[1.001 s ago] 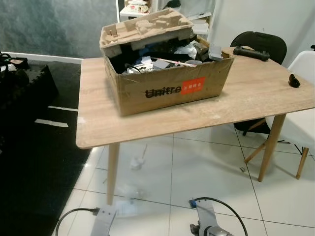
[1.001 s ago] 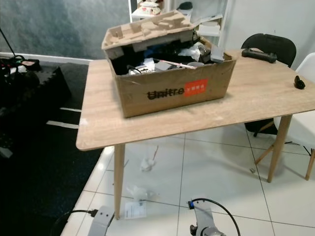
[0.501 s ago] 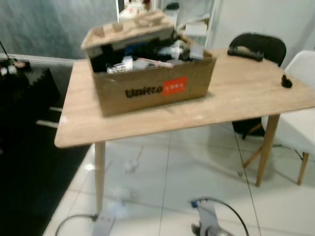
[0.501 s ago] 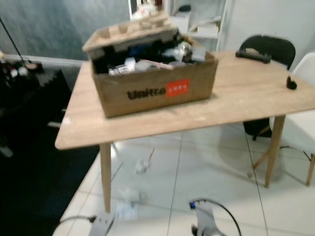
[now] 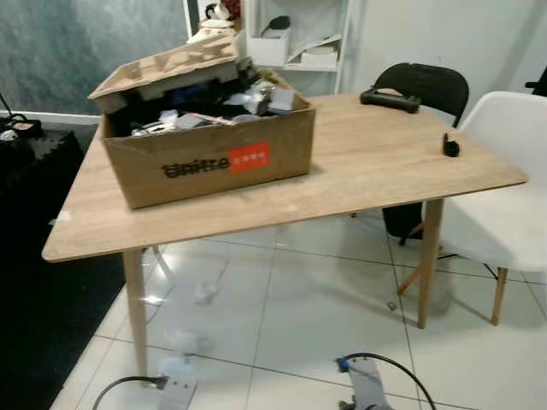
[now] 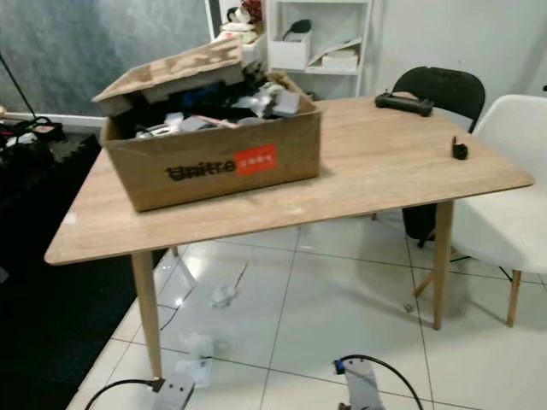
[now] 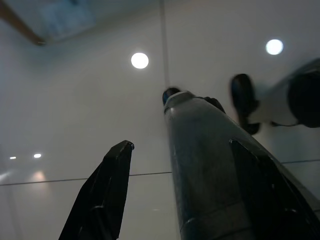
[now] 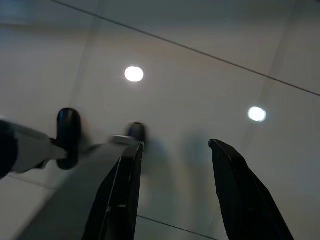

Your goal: Picking trash to rubbish bin

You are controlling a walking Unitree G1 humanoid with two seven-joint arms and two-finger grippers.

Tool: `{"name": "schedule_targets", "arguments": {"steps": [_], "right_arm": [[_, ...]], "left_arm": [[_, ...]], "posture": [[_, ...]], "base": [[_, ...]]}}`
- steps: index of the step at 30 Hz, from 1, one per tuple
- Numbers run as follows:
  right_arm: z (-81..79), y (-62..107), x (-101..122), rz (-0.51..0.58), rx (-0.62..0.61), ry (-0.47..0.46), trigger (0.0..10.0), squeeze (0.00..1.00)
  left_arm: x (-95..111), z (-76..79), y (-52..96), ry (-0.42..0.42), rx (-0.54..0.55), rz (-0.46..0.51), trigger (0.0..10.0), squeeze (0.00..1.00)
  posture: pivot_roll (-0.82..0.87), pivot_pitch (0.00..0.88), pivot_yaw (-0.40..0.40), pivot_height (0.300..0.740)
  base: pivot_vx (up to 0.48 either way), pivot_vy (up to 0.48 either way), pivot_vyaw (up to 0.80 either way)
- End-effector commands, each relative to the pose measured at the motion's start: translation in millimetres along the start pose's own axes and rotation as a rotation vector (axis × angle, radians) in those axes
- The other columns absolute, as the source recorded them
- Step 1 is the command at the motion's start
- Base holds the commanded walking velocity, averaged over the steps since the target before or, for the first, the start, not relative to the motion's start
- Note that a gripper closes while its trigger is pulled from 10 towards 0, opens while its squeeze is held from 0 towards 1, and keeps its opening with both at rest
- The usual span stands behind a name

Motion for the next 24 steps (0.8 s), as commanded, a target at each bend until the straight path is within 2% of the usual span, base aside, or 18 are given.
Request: {"name": "schedule_targets", "arguments": {"steps": [1,24], "right_arm": [[-7.8,-0.9,0.5,-0.001,0.018,-0.01,10.0,0.0],[-7.6,-0.8,-0.5,-0.002,0.019,-0.023,10.0,0.0]], "left_arm": [[-9.2,3.3,0.8,-0.005,-0.011,-0.036,10.0,0.0],[-13.1,3.1,1.8,-0.013,-0.011,-0.047,10.0,0.0]], "posture": [[0.02,0.0,0.004,0.74],[0.01,0.0,0.013,0.74]], "base": [[0.0,-0.394,0.0],[0.0,-0.398,0.0]]}}
Point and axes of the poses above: a point about 5 cm out from each wrist's last joint towards the gripper, its own y axis pointing back from the gripper into the wrist, its own x axis along the axis of the wrist's last joint, z = x × y, the point moved 1 cm from there along -y, pointing out of the wrist towards the gripper, and after that the axes turned 9 degrees about -y, right-handed, at the moved point
